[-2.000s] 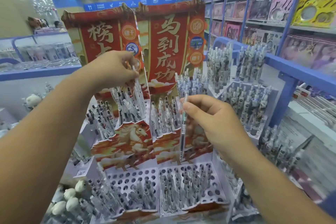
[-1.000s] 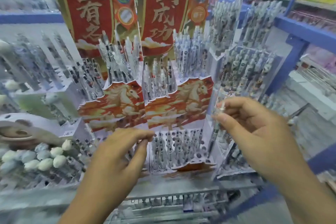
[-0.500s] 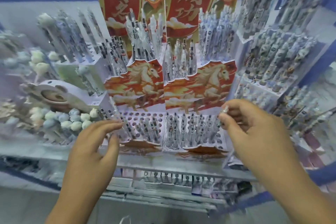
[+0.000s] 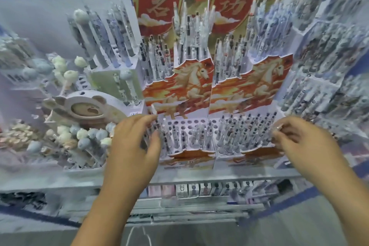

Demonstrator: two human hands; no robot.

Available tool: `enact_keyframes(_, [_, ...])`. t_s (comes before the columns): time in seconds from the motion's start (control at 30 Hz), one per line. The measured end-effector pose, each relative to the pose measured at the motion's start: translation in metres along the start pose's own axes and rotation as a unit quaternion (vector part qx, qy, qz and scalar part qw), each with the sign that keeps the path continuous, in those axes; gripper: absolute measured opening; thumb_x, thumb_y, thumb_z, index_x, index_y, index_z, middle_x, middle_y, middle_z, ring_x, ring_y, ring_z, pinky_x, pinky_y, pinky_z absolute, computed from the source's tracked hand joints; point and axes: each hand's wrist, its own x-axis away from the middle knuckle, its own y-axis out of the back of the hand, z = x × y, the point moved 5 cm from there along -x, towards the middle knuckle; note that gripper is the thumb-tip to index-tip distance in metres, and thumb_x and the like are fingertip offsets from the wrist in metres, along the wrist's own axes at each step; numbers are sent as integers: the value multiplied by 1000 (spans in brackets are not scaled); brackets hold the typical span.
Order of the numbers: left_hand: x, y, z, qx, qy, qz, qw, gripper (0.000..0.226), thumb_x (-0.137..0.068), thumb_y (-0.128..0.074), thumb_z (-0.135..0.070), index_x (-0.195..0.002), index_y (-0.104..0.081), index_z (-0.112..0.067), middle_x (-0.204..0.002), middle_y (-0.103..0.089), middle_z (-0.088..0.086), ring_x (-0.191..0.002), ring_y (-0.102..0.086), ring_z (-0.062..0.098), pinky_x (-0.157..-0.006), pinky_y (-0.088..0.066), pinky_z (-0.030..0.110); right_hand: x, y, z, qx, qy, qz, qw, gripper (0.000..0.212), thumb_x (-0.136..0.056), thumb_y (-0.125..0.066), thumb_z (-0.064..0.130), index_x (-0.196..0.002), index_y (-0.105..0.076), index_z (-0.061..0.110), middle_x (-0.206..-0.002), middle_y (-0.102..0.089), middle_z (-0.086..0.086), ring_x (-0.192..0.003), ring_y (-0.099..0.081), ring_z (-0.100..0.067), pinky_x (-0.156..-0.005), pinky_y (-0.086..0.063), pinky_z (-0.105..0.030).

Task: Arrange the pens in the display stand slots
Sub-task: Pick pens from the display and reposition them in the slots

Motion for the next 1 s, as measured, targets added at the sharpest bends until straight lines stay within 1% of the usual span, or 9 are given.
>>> enact_keyframes(0.17, [-37,2,2,5,52,85,995,31,-105,-46,-17,-128,-64,-27,-107,-68,-7,-78,-62,11,-64,-45,23,12,6,3,-18,-20,-51,998,12,-93,-72,26,-105,-68,25,-95,-69,6,-83,-65,-11,-76,-50,-33])
enact_keyframes(0.3, [-68,2,4,-70,53,117,989,35,-104,-49,-12,-136,-60,-21,-139,-60,-1,-113,-61,20,-91,-47,30,30,19,51,-25,99,-137,985,19,-95,-65,27,-114,-68,25,-102,-62,18,-88,-60,-14,-81,-52,-39])
enact_keyframes(0.37, [-77,-2,7,-107,61,129,984,31,-103,-52,-16,-131,-62,-20,-129,-64,2,-103,-64,24,-86,-53,34,32,6,91,-44,184,-100,977,15,-96,-64,23,-108,-71,27,-99,-60,24,-88,-59,-7,-82,-49,-29])
enact_keyframes(0.47, [-82,-6,14,-159,56,142,975,23,-98,-55,-23,-118,-66,-24,-111,-67,4,-96,-61,24,-82,-58,41,15,-43,146,-60,211,98,971,18,-99,-62,28,-113,-73,31,-104,-65,24,-89,-61,4,-77,-51,-17])
enact_keyframes(0.6, [-87,-7,16,-204,50,161,964,23,-83,-65,-33,-105,-70,-34,-100,-69,0,-95,-60,21,-80,-58,40,-8,-105,186,33,219,262,940,31,-99,-59,25,-129,-67,27,-119,-70,6,-87,-66,-12,-72,-56,-28])
enact_keyframes(0.7, [-86,-7,14,-245,41,182,951,26,-80,-65,-36,-105,-71,-37,-103,-69,0,-96,-60,23,-79,-56,37,-13,-126,194,134,240,306,912,31,-99,-55,18,-128,-67,19,-124,-67,-5,-74,-59,-17,-57,-47,-27])
enact_keyframes(0.8, [-86,-10,3,-343,-8,226,912,24,-91,-59,-30,-111,-71,-35,-98,-69,-2,-88,-61,22,-71,-46,30,-14,-133,194,191,254,299,900,17,-99,-53,15,-104,-69,12,-109,-69,-13,-83,-64,-30,-65,-50,-34])
enact_keyframes(0.9, [-90,-10,-9,-393,-14,279,876,27,-96,-53,-26,-114,-70,-34,-84,-60,-5,-77,-57,20,-70,-42,31,-15,-134,193,178,261,269,910,15,-98,-55,16,-101,-70,14,-103,-67,-8,-85,-66,-31,-69,-54,-37])
enact_keyframes(1.0, [-94,-10,-11,-406,-31,316,857,27,-96,-53,-25,-114,-70,-33,-88,-64,-7,-81,-62,18,-79,-49,34,-17,-122,191,95,251,222,938,12,-99,-57,20,-88,-61,14,-88,-68,-5,-77,-67,-28,-67,-57,-42])
